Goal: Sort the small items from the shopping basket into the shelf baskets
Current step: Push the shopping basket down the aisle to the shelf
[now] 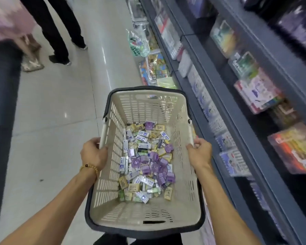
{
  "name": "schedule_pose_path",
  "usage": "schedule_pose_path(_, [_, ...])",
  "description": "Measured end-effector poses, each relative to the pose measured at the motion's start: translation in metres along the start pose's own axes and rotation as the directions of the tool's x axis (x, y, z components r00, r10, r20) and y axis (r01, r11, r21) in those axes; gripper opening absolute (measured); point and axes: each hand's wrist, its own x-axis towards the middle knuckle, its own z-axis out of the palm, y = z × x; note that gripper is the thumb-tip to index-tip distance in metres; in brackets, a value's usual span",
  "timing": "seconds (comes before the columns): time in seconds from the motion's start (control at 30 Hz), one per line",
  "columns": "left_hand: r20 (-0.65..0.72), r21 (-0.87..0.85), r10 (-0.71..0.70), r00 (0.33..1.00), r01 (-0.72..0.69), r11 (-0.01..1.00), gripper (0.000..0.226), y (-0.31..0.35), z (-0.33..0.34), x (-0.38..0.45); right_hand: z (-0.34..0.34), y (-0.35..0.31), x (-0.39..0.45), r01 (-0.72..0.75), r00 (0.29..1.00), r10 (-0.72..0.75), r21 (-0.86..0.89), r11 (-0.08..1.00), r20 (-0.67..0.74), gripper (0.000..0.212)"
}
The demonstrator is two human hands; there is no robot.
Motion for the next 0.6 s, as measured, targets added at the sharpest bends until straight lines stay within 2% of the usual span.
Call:
schedule_pose_path(0.33, [-0.069,-0.101,-0.084,0.994,0.077,0.992,0.024,0.164,0.029,0.215,0.077,-0.216,0.225,0.106,0.993,-0.101,-0.082,0.991,0.061,0.019])
schedule_pose_path(0.5, [-0.059,-0.080,-0.063,0.996,0.058,0.995,0.023,0.246,0.039,0.358,0.140,-0.321,0.330,0.088,0.995,-0.081,-0.111,0.990,0.061,0.008])
schedule_pose_path(0.6, [-0.052,-0.070,-0.045,0.998,0.041,0.997,0.024,0.300,0.038,0.442,0.176,-0.385,0.388,0.084,0.996,-0.080,-0.092,0.992,0.046,0.011])
